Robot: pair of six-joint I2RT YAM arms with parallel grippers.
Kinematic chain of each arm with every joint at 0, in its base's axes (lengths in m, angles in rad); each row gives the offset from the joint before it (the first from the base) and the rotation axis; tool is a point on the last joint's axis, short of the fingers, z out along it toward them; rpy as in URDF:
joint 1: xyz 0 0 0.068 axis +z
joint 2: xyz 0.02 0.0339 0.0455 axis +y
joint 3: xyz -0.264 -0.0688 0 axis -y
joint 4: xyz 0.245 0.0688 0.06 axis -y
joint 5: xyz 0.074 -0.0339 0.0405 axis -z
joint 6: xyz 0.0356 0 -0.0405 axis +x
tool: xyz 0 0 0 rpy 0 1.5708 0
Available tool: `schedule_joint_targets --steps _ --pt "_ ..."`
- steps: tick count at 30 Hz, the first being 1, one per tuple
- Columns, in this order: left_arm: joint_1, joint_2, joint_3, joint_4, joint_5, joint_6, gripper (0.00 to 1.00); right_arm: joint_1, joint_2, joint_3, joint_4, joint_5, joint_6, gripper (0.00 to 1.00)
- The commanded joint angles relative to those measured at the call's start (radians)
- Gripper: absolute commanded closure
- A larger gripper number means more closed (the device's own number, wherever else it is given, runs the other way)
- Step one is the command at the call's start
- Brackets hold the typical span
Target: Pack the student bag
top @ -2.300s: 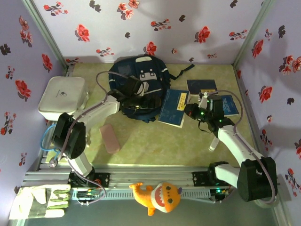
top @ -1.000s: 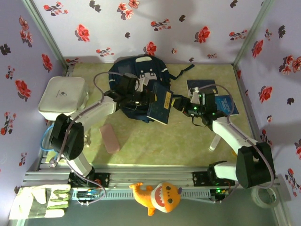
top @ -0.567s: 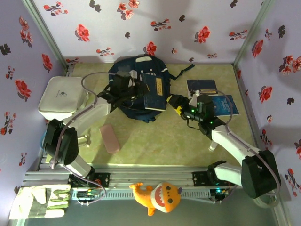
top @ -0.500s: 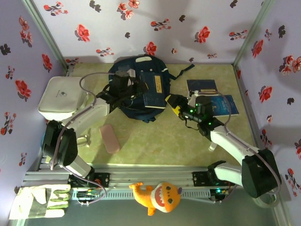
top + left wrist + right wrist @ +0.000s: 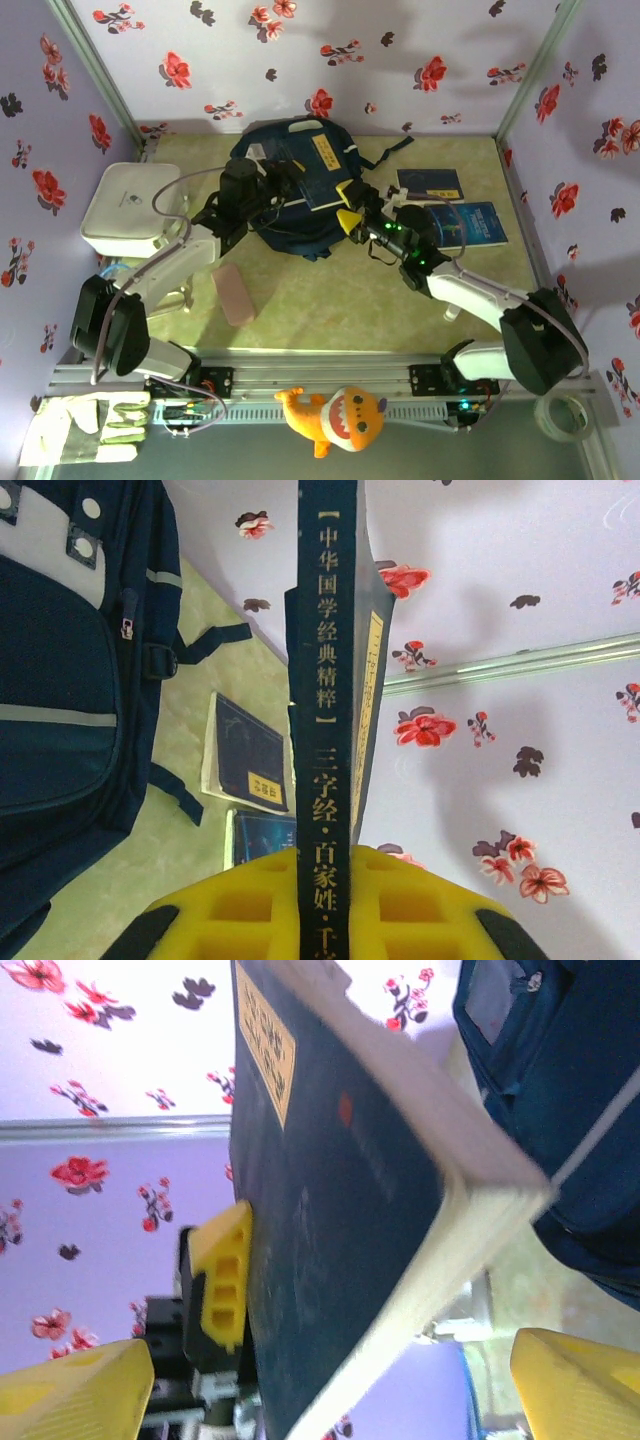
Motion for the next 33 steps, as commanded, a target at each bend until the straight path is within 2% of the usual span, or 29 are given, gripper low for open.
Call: schedule_joint_targets --steps 1,6,10,18,19,21,26,29,33 --pt "0.006 -0.052 -0.013 0.084 -0.024 -0.047 1.0 0.013 0.06 0.057 0.149 0.048 0.072 0.1" --pt "0.006 -0.066 -0.043 0.092 -0.05 -0.075 1.0 0.034 0.138 0.111 0.219 0.069 0.062 0.21" --pt "0.006 -0.019 -0.074 0.205 -0.056 -0.148 1.0 0.053 0.172 0.111 0.2 0.126 0.024 0.34" --pt "0.011 0.001 -0.108 0.216 -0.059 -0.122 1.0 0.074 0.251 0.105 0.276 0.181 0.005 0.82" --pt "0.011 0.0 -0.108 0.217 -0.055 -0.105 0.94 0.077 0.251 0.102 0.271 0.189 -0.001 0.86" --pt "0.011 -0.01 -0.103 0.175 -0.05 -0.066 0.7 0.08 0.243 0.089 0.25 0.207 -0.029 0.92" --pt "0.006 -0.029 -0.094 -0.004 -0.046 0.109 0.31 0.076 0.185 0.022 0.171 0.293 -0.171 1.0" --pt "-0.008 -0.029 -0.093 -0.092 -0.044 0.255 0.16 0.066 0.153 -0.004 0.103 0.317 -0.233 1.0" --pt "-0.005 -0.014 -0.072 -0.21 -0.07 0.505 0.1 0.036 0.072 -0.037 -0.032 0.33 -0.318 1.0"
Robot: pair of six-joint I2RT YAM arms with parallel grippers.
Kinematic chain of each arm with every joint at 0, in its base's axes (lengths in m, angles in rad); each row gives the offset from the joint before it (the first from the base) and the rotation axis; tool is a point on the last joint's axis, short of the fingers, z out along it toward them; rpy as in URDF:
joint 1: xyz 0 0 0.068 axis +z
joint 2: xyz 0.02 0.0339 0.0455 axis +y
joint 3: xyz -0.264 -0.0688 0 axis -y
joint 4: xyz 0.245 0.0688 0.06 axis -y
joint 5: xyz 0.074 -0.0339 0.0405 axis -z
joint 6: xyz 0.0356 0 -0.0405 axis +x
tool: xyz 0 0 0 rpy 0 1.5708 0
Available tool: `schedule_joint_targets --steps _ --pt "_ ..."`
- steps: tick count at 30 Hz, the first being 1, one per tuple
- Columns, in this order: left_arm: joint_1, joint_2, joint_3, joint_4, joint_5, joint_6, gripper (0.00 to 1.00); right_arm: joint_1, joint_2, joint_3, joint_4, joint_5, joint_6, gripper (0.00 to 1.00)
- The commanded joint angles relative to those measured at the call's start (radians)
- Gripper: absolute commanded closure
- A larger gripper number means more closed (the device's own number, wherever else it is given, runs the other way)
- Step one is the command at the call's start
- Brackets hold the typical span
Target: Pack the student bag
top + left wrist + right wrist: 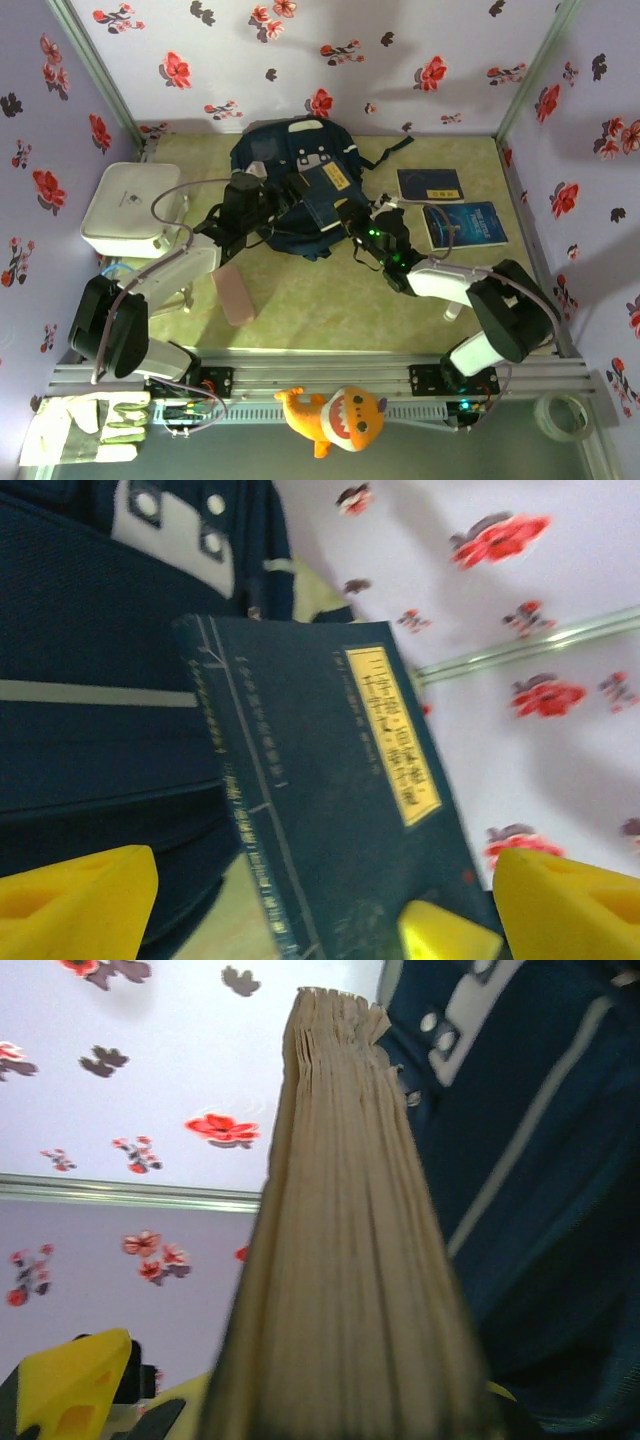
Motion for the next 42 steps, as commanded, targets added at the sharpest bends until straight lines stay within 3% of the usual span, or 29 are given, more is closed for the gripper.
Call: schedule_joint_targets --steps 1,8,12,20,23,28,34,42 --pt "-0.005 -0.005 0.038 -0.128 -0.028 0.311 0.09 -0.027 -0.106 -0.008 -0.125 0.066 -0.141 1.0" --pt "-0.005 0.11 0.22 -0.426 -0.054 0.821 0.0 -0.081 -0.291 0.035 -0.524 0.146 -0.323 1.0" --pt "-0.004 0.211 0.312 -0.522 -0.115 0.974 0.0 -0.099 -0.384 0.02 -0.621 0.193 -0.37 1.0" --pt "-0.024 0.463 0.545 -0.693 -0.099 1.204 0.02 -0.158 -0.515 -0.023 -0.718 0.175 -0.371 0.99" --pt "-0.032 0.547 0.649 -0.803 -0.113 1.257 0.08 -0.173 -0.528 -0.02 -0.744 0.154 -0.364 0.98" --pt "-0.036 0.621 0.723 -0.846 -0.149 1.352 0.17 -0.197 -0.502 -0.008 -0.787 0.104 -0.351 0.98" --pt "-0.036 0.694 0.827 -0.907 -0.226 1.457 0.35 -0.202 -0.436 0.007 -0.769 0.037 -0.323 0.98" --pt "-0.053 0.78 0.931 -0.995 -0.216 1.524 0.38 -0.203 -0.352 0.006 -0.721 -0.008 -0.293 0.98"
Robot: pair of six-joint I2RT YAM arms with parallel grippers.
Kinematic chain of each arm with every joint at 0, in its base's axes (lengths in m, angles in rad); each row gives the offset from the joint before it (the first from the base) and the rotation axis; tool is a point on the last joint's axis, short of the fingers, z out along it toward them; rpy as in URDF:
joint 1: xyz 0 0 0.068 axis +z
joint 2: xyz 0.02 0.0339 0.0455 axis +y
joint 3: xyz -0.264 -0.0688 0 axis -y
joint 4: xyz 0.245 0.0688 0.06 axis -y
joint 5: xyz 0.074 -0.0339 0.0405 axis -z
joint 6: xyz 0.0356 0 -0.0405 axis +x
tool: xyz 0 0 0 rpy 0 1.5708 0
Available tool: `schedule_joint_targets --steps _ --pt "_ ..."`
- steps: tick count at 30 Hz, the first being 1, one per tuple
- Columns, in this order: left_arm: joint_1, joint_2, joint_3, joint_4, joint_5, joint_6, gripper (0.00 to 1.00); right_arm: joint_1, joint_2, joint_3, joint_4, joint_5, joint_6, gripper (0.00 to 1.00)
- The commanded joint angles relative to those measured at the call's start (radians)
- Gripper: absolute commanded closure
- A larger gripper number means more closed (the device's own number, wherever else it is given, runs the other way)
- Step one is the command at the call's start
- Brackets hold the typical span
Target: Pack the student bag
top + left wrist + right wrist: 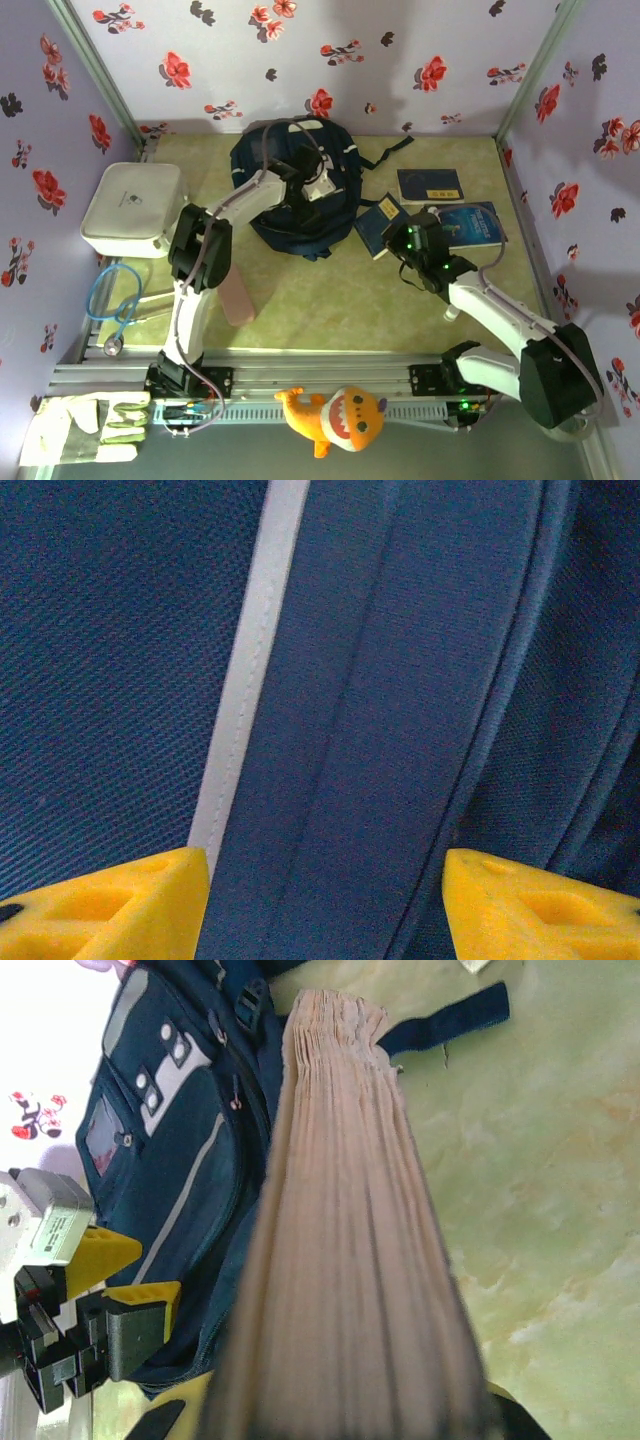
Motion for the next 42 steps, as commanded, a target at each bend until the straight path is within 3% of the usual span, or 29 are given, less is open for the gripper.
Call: schedule_joint_targets --steps 1,15,18,23,29,36,42 --pt "-0.01 0.033 0.042 -0.061 -0.016 0.059 0.38 -0.007 0.005 0.022 0.077 -0.02 0.028 0.98" --pt "-0.018 0.071 0.089 -0.043 -0.025 0.051 0.55 -0.006 -0.028 0.01 0.058 -0.015 0.04 0.98" --pt "-0.024 0.071 0.097 -0.041 -0.02 0.058 0.62 -0.006 -0.054 0.002 0.043 -0.003 0.043 0.98" --pt "-0.027 0.054 0.101 -0.028 -0.018 0.043 0.83 -0.007 -0.112 -0.003 0.007 0.003 0.04 0.98" --pt "-0.037 -0.02 0.1 -0.021 0.022 -0.005 0.89 -0.011 -0.241 0.007 -0.103 0.056 -0.013 0.97" --pt "-0.046 -0.125 0.081 0.074 0.04 -0.144 1.0 -0.022 -0.388 0.034 -0.225 0.1 -0.09 0.97" --pt "-0.058 -0.21 0.081 0.152 0.061 -0.327 1.0 -0.023 -0.399 0.007 -0.168 -0.026 -0.067 0.96"
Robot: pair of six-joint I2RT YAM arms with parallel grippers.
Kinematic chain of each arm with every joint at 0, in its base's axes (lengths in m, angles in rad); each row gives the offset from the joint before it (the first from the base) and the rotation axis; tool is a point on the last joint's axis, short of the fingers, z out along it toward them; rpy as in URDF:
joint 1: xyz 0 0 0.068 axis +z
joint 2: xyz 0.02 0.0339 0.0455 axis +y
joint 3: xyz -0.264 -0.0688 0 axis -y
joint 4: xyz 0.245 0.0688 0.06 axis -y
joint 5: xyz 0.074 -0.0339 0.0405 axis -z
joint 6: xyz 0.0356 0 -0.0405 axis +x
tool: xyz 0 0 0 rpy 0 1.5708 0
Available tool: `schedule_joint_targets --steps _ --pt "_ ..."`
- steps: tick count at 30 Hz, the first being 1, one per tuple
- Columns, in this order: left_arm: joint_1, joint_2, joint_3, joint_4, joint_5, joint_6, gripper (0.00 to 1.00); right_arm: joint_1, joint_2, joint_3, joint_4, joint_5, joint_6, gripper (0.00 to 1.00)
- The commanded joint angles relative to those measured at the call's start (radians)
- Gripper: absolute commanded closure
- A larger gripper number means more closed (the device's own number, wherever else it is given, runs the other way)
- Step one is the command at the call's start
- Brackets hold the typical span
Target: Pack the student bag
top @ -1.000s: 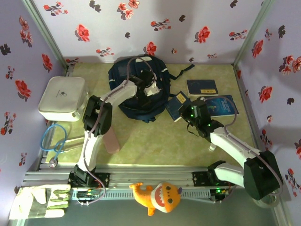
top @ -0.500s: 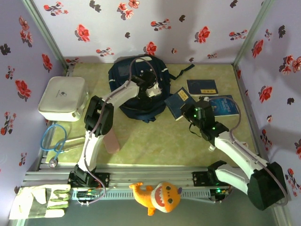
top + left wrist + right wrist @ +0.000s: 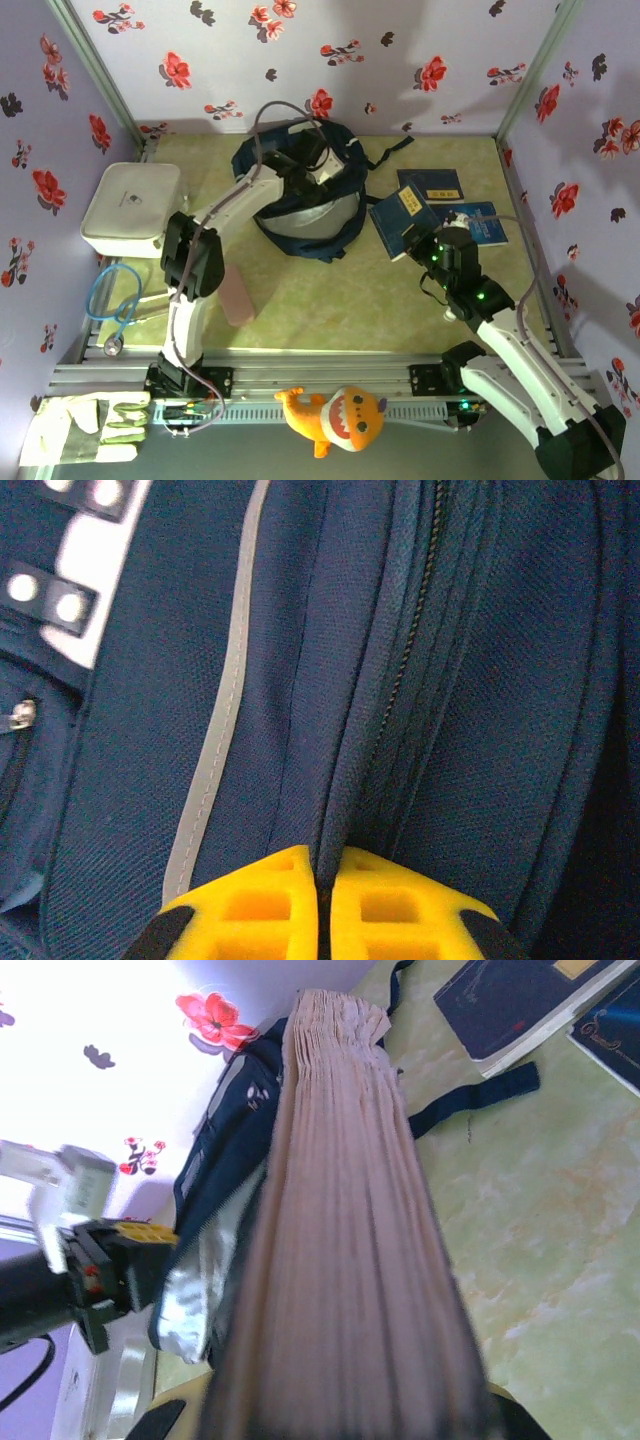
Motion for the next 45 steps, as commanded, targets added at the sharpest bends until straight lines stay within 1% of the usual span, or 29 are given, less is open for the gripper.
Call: schedule_joint_targets --steps 1,5,7,8,10,14,20,26,29,32,36,39,41,45 --pt "-0.023 -0.106 0.008 0.131 0.036 -0.175 1.0 -0.004 0.001 0.007 0.062 -0.09 -0.011 0.96" --pt "-0.037 -0.15 -0.022 0.22 0.009 -0.273 1.0 -0.004 0.034 -0.002 0.115 -0.181 0.011 0.96" --pt "-0.046 -0.169 -0.043 0.25 -0.023 -0.28 1.0 -0.005 0.055 -0.012 0.165 -0.221 0.038 0.96" --pt "-0.049 -0.18 -0.055 0.271 -0.043 -0.316 1.0 -0.005 0.071 -0.018 0.197 -0.244 0.056 0.96" --pt "-0.055 -0.199 -0.072 0.294 -0.082 -0.336 1.0 -0.003 0.106 -0.027 0.257 -0.269 0.095 0.96" --pt "-0.055 -0.252 -0.124 0.349 -0.101 -0.375 1.0 0.007 0.217 -0.027 0.384 -0.286 0.155 0.96" --pt "-0.059 -0.312 -0.185 0.399 -0.101 -0.39 1.0 0.034 0.432 0.076 0.533 -0.285 0.219 0.96" --pt "-0.059 -0.347 -0.213 0.422 -0.1 -0.4 1.0 0.081 0.638 0.223 0.576 -0.238 0.196 0.97" --pt "-0.058 -0.366 -0.233 0.444 -0.093 -0.403 1.0 0.106 0.735 0.278 0.627 -0.174 0.212 0.96" --pt "-0.055 -0.407 -0.293 0.495 -0.098 -0.388 1.0 0.12 0.83 0.33 0.695 -0.124 0.225 0.96" --pt "-0.046 -0.459 -0.354 0.539 -0.098 -0.386 1.0 0.144 0.947 0.415 0.719 -0.08 0.228 0.96" --pt "-0.042 -0.49 -0.392 0.574 -0.098 -0.383 1.0 0.159 1.039 0.452 0.801 -0.054 0.289 0.96" --pt "-0.041 -0.511 -0.428 0.619 -0.097 -0.378 1.0 0.177 1.091 0.473 0.855 0.006 0.333 0.96" --pt "-0.032 -0.525 -0.438 0.643 -0.074 -0.388 1.0 0.21 1.178 0.573 0.845 0.07 0.313 0.96"
